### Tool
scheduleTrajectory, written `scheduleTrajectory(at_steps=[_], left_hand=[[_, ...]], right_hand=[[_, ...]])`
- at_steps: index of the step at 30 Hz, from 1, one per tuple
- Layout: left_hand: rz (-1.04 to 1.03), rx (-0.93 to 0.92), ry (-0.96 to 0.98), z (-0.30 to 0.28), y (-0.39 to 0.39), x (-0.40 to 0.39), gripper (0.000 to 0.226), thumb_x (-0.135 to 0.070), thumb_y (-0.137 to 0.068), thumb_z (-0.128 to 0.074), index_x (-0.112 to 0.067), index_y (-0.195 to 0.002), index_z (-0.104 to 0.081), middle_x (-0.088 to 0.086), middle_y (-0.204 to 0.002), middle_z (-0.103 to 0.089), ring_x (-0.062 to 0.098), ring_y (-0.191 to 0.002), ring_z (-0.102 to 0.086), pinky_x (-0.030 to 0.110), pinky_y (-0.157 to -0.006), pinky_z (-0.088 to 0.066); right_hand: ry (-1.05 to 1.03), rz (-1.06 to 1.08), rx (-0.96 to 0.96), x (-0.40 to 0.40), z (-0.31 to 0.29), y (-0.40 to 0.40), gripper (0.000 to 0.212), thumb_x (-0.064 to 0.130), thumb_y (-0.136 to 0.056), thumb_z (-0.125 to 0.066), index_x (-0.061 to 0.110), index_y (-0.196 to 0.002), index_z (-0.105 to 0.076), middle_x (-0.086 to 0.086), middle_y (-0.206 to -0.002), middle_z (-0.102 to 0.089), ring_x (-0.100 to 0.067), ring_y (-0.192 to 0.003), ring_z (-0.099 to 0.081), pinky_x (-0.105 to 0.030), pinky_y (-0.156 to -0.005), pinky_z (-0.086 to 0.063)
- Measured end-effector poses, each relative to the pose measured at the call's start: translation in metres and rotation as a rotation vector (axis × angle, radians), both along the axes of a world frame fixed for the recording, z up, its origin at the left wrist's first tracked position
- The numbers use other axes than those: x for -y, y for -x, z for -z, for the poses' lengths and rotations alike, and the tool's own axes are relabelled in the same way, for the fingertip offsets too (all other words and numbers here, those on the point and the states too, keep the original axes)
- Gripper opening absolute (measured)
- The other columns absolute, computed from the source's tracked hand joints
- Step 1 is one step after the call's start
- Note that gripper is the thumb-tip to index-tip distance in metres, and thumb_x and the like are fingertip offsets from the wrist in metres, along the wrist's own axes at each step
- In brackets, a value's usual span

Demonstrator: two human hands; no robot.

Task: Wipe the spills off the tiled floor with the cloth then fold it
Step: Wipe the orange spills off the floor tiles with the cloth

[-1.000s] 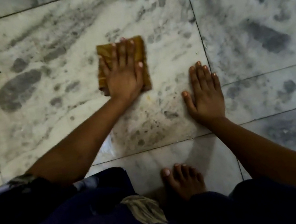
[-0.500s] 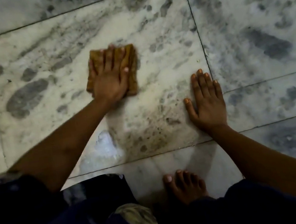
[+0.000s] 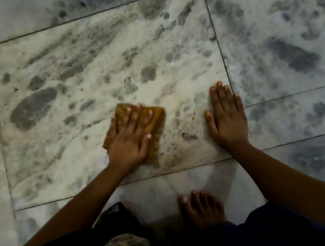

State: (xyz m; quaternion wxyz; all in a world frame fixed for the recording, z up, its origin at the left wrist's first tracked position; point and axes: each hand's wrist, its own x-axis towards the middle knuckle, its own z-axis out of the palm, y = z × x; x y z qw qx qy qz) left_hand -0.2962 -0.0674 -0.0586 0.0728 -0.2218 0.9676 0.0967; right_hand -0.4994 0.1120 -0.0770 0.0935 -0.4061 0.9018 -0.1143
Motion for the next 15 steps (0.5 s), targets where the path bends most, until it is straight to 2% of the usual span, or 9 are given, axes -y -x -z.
scheduleTrajectory(at_steps=[3, 6, 10, 15], left_hand=[[-0.138, 0.008, 0.004, -0.005, 0.034, 0.045, 0.057, -0.044, -0.093, -0.019, -0.031, -0.148, -0.018, 0.002, -0.157, -0.018, 0.023, -0.145, -0.012, 0.046, -0.114, 0.000], [-0.141, 0.019, -0.023, -0.008, 0.088, 0.059, 0.063, -0.049, -0.089, -0.010, -0.030, -0.148, -0.016, 0.002, -0.157, -0.016, 0.024, -0.146, -0.008, 0.048, -0.114, 0.004], [0.004, 0.031, -0.003, -0.009, 0.125, 0.018, 0.066, -0.047, -0.086, -0.007, -0.028, -0.149, -0.017, 0.003, -0.157, -0.017, 0.024, -0.146, -0.009, 0.050, -0.114, 0.006], [0.194, -0.031, -0.013, -0.004, 0.074, -0.035, 0.056, -0.040, -0.091, -0.025, -0.026, -0.145, -0.032, 0.005, -0.151, -0.034, 0.026, -0.142, -0.025, 0.052, -0.114, -0.005]], right_hand=[[-0.004, 0.003, 0.003, 0.001, 0.000, 0.000, 0.063, 0.041, -0.093, -0.020, 0.010, -0.149, -0.017, -0.010, -0.156, -0.014, -0.020, -0.145, -0.009, -0.037, -0.118, -0.005], [0.006, 0.007, 0.005, 0.001, -0.001, -0.001, 0.063, 0.040, -0.093, -0.021, 0.010, -0.148, -0.019, -0.010, -0.156, -0.015, -0.021, -0.145, -0.011, -0.038, -0.118, -0.006], [0.017, 0.009, 0.007, 0.001, -0.004, -0.001, 0.062, 0.038, -0.093, -0.022, 0.009, -0.148, -0.023, -0.011, -0.155, -0.020, -0.021, -0.144, -0.015, -0.037, -0.117, -0.007], [0.016, 0.003, 0.007, 0.002, -0.004, 0.000, 0.062, 0.038, -0.093, -0.020, 0.007, -0.147, -0.024, -0.013, -0.154, -0.022, -0.023, -0.143, -0.018, -0.037, -0.116, -0.007]])
